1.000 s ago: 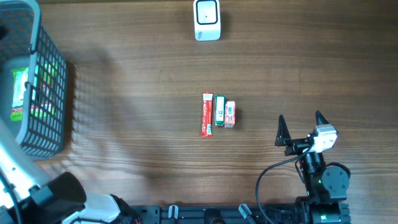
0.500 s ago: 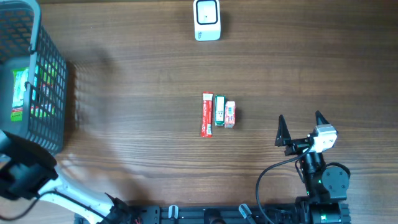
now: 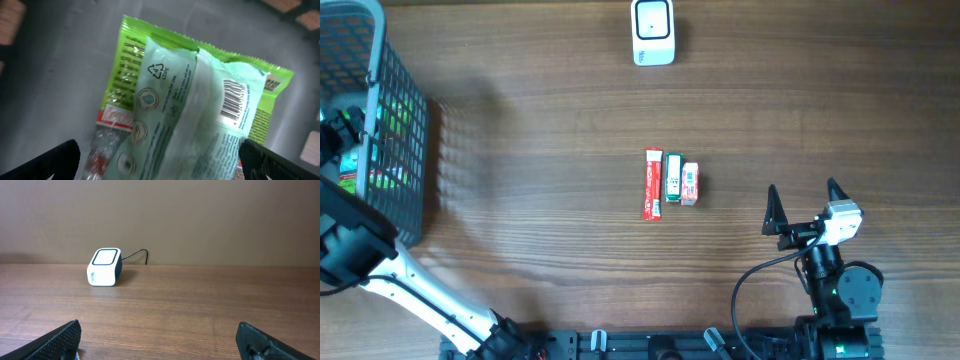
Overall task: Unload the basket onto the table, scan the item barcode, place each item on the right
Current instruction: 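Grasp the green snack bag and tissue wipes pack in the basket with left gripper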
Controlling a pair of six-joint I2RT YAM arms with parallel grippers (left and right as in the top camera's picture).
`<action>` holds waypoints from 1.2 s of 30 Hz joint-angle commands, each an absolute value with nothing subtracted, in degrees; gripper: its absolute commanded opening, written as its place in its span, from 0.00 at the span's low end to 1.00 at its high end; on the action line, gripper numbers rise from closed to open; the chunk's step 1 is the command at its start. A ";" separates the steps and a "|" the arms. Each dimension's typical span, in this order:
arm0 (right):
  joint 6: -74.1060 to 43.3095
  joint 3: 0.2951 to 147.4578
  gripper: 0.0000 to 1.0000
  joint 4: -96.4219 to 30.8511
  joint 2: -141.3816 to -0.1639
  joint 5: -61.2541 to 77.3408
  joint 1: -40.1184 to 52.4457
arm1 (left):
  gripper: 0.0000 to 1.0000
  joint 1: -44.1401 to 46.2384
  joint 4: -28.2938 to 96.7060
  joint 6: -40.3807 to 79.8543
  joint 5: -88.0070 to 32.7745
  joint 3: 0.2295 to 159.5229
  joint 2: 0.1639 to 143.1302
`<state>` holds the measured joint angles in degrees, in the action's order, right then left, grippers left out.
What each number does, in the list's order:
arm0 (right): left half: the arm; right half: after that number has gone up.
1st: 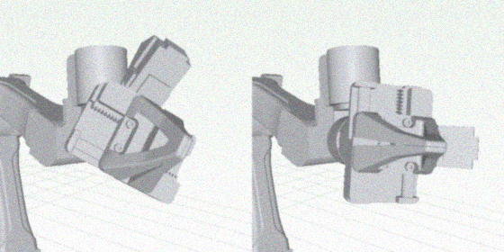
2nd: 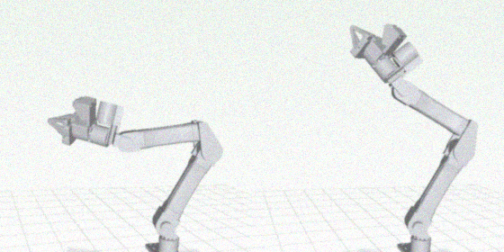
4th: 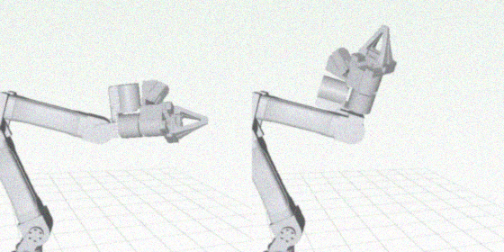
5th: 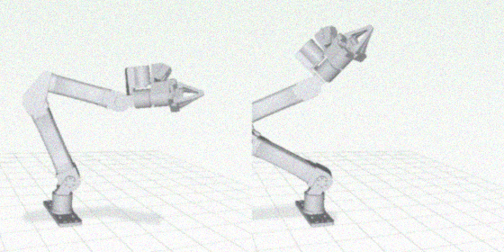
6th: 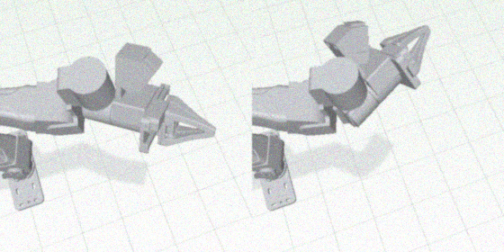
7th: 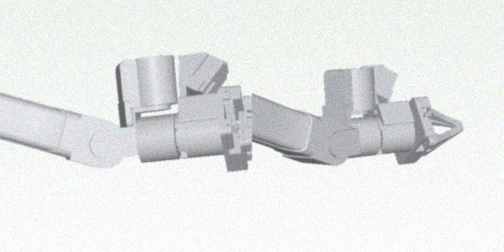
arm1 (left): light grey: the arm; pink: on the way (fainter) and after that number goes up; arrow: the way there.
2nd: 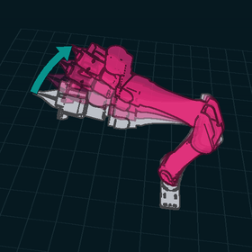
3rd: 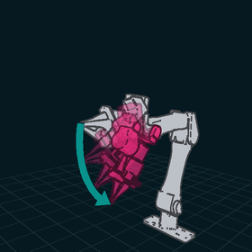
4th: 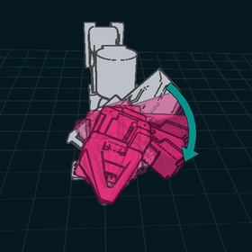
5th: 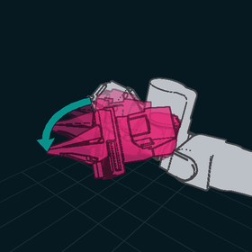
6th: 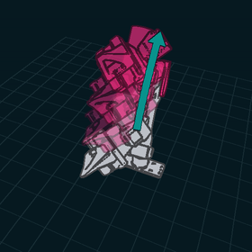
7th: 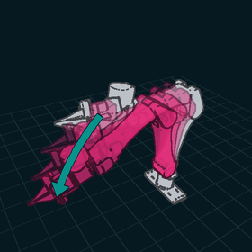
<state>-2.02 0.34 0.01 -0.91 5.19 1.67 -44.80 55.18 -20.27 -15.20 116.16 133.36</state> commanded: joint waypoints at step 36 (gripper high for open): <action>-1.52 0.30 1.00 0.34 -0.80 6.07 1.48 | 1.00 -45.28 46.35 -24.86 -13.91 106.02 130.89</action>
